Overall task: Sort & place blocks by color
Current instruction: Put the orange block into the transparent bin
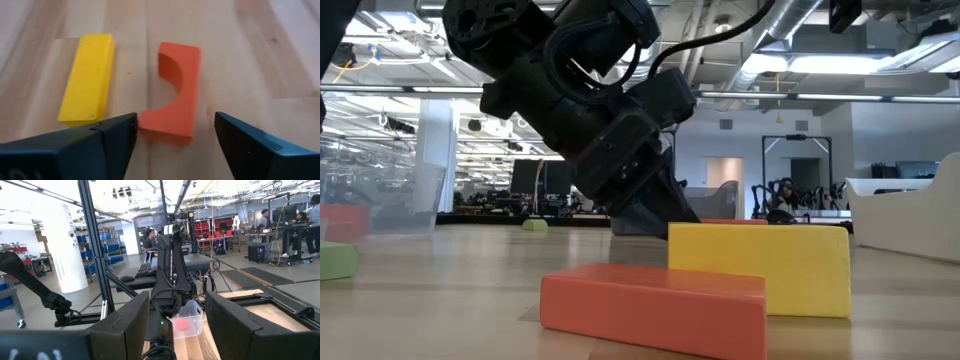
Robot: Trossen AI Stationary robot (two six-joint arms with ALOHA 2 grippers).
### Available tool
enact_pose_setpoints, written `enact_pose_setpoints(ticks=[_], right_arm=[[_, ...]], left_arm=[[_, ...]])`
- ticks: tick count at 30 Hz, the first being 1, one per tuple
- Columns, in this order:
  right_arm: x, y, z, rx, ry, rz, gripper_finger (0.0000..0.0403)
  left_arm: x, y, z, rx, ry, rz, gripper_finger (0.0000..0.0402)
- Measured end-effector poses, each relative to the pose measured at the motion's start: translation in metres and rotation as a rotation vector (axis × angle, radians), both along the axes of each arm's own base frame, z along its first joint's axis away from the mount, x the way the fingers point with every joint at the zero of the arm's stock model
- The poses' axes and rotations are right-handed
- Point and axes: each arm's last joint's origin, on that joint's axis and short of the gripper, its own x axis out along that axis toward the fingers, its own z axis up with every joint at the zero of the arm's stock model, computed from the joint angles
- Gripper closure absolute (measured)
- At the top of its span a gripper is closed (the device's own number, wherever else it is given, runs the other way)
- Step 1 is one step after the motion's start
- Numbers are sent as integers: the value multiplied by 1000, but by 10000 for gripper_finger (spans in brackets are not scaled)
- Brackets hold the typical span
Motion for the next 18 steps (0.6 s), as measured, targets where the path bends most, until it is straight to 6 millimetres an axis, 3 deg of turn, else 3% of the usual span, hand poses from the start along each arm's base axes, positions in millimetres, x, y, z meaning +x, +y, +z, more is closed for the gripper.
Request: enact_pose_setpoints(ticks=[10,14,18], right_arm=[[0,0,0,5,0,1,189],[0,0,0,8,0,3,189],[-1,3,0,10,-4,20,189]], left_arm=[[-1,1,3,45,-5,13,310],[-5,3,23,41,-12,17,310],[-17,3,56,55,-26,29,310]])
